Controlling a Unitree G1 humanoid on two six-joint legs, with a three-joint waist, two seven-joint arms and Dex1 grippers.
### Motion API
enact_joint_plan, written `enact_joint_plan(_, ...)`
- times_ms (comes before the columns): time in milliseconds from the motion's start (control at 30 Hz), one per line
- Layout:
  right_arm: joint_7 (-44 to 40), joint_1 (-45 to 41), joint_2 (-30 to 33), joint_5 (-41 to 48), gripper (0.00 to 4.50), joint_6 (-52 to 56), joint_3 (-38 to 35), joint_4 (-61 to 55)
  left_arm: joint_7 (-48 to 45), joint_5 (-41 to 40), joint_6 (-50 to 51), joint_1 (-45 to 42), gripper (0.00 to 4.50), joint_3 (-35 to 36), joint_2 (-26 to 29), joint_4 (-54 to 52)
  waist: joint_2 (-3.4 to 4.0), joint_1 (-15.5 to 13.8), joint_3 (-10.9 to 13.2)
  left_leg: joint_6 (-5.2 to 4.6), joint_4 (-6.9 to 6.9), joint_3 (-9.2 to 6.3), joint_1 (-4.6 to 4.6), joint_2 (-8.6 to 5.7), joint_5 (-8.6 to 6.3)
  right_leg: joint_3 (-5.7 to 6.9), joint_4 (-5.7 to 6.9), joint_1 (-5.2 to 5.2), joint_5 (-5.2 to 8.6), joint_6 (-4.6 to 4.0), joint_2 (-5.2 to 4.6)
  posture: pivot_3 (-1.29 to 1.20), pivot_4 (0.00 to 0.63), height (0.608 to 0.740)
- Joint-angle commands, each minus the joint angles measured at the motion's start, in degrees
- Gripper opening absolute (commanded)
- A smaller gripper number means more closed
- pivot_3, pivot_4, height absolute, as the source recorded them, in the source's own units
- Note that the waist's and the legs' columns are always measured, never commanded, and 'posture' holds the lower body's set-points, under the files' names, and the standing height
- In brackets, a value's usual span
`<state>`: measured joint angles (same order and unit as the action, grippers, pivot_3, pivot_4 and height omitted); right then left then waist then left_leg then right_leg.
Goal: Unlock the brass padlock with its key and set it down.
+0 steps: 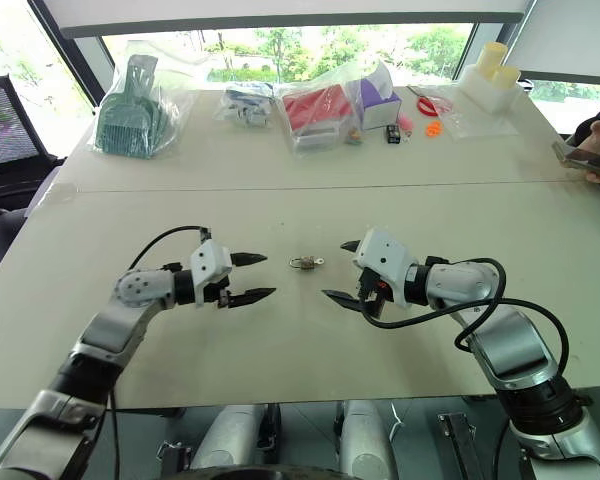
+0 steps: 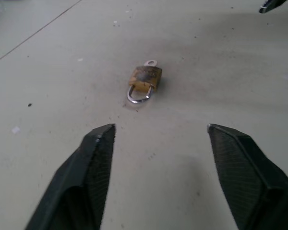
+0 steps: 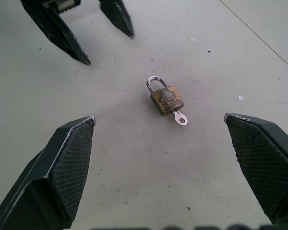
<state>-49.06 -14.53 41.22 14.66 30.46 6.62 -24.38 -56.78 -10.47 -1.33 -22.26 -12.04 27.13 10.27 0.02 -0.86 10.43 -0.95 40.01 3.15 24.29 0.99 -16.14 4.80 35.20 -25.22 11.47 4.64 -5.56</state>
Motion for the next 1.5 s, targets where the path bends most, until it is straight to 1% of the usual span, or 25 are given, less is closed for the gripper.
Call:
enact_joint_plan(33, 0.56, 0.62, 0.32, -0.10, 4.50, -0.56, -0.60, -2.28, -0.50, 0.89, -3.60, -3.35, 4.44, 0.49, -1.38, 4.92, 0.00, 0.07, 0.00, 0.00, 0.00, 0.00, 0.00, 0.00, 0.00, 0.00, 0.00, 0.00, -0.01, 0.02, -0.01, 0.00, 0.150, 0.740)
enact_joint_plan(300, 2.01, 1.39, 0.09, -0.43, 4.50, 0.36, -0.04, -3.60, -6.34, 4.23, -11.88, -12.73, 4.44, -2.83, -7.90, 22.90, -0.02, -0.26, -0.01, -0.01, 0.04, -0.01, 0.00, -0.02, 0.00, 0.01, 0.02, 0.03, -0.02, 0.05, -0.01, 0.00, 0.150, 0.740)
enact_joint_plan(533, 2.50, 2.98, 1.19, -0.31, 4.50, 1.25, -1.24, -5.46, -9.55, 6.73, -17.15, -20.03, 4.44, -2.97, -11.57, 36.60, -0.02, -0.62, -0.01, -0.01, 0.06, -0.03, -0.01, -0.03, 0.00, 0.02, 0.01, 0.05, -0.02, 0.04, -0.02, 0.00, 0.150, 0.740)
enact_joint_plan(700, 3.60, 4.27, 1.60, -0.80, 4.50, 1.90, -1.80, -6.81, -10.30, 7.93, -19.92, -23.02, 4.44, -2.34, -13.15, 43.98, -0.05, -1.52, -0.03, -0.01, 0.09, -0.03, -0.04, -0.03, 0.00, 0.02, 0.01, 0.09, -0.03, 0.03, -0.02, 0.00, 0.150, 0.740)
enact_joint_plan(867, 4.48, 4.92, 1.59, -0.76, 4.50, 2.85, -1.78, -8.33, -11.17, 8.53, -20.99, -24.69, 4.44, -1.93, -14.36, 48.82, -0.08, -1.53, -0.06, -0.01, 0.11, -0.08, -0.20, -0.03, 0.00, 0.04, -0.01, 0.29, 0.01, -0.03, -0.05, 0.00, 0.150, 0.740)
enact_joint_plan(967, 4.63, 5.04, 1.77, -1.03, 4.50, 2.79, -1.69, -8.39, -11.03, 8.60, -21.05, -25.46, 3.58, -1.42, -15.29, 50.90, -0.08, -1.55, -0.06, -0.02, 0.11, -0.12, -0.32, -0.02, 0.00, 0.06, -0.01, 0.41, 0.07, -0.14, -0.06, 0.00, 0.150, 0.740)
enact_joint_plan(1033, 4.81, 5.00, 1.81, -1.14, 4.50, 2.90, -1.61, -8.56, -11.17, 8.98, -21.23, -25.75, 2.70, -1.20, -15.79, 51.83, -0.08, -1.54, -0.07, -0.02, 0.11, -0.14, -0.37, -0.02, 0.00, 0.08, -0.02, 0.47, 0.08, -0.14, -0.07, 0.00, 0.150, 0.740)
enact_joint_plan(1067, 4.90, 4.93, 1.82, -1.16, 4.50, 3.03, -1.58, -8.69, -11.29, 9.14, -21.17, -25.92, 2.42, -1.03, -16.15, 52.25, -0.08, -1.57, -0.08, -0.02, 0.11, -0.14, -0.40, -0.02, 0.00, 0.08, -0.02, 0.49, 0.08, -0.14, -0.07, 0.00, 0.150, 0.740)
enact_joint_plan(1100, 4.99, 4.92, 1.86, -1.17, 4.50, 3.11, -1.57, -8.84, -11.40, 9.24, -21.19, -26.07, 1.92, -0.88, -16.45, 52.60, -0.08, -1.60, -0.08, -0.02, 0.11, -0.15, -0.41, -0.01, 0.00, 0.09, -0.02, 0.52, 0.08, -0.14, -0.07, 0.00, 0.150, 0.740)
enact_joint_plan(1133, 5.05, 4.98, 1.94, -1.17, 4.50, 3.14, -1.65, -8.92, -11.33, 9.35, -21.11, -26.27, 1.60, -0.78, -16.80, 52.99, -0.08, -1.60, -0.08, -0.02, 0.11, -0.16, -0.43, -0.01, 0.00, 0.10, -0.02, 0.54, 0.08, -0.14, -0.08, 0.00, 0.150, 0.740)
enact_joint_plan(1167, 5.12, 5.05, 2.00, -1.16, 4.50, 3.19, -1.71, -9.02, -11.22, 9.45, -21.12, -26.43, 1.13, -0.68, -17.05, 53.32, -0.08, -1.61, -0.08, -0.02, 0.11, -0.16, -0.45, -0.01, 0.00, 0.10, -0.02, 0.56, 0.08, -0.14, -0.09, 0.00, 0.150, 0.740)
enact_joint_plan(1200, 5.20, 5.11, 2.06, -1.16, 4.50, 3.27, -1.73, -9.13, -11.19, 9.52, -21.11, -26.55, 0.78, -0.56, -17.25, 53.60, -0.08, -1.61, -0.08, -0.02, 0.11, -0.17, -0.46, -0.01, 0.00, 0.11, -0.02, 0.57, 0.08, -0.14, -0.09, 0.00, 0.150, 0.740)
enact_joint_plan(1400, 5.85, 4.86, 1.93, -1.80, 4.50, 2.46, -1.22, -8.87, -12.45, 9.44, -20.44, -25.25, 0.78, -0.32, -16.91, 52.16, -0.08, -1.61, -0.09, -0.02, 0.11, -0.19, -0.47, -0.01, -0.01, 0.12, -0.03, 0.59, 0.08, -0.14, -0.11, 0.00, 0.150, 0.740)
enact_joint_plan(1500, 7.65, 2.97, 1.01, -5.51, 4.50, -0.83, 1.05, -6.88, -14.23, 8.33, -20.25, -22.59, 0.78, 0.31, -14.50, 46.96, -0.08, -1.34, -0.09, -0.02, 0.10, -0.19, -0.48, 0.01, -0.01, 0.12, -0.03, 0.59, 0.09, -0.14, -0.11, 0.00, 0.150, 0.740)
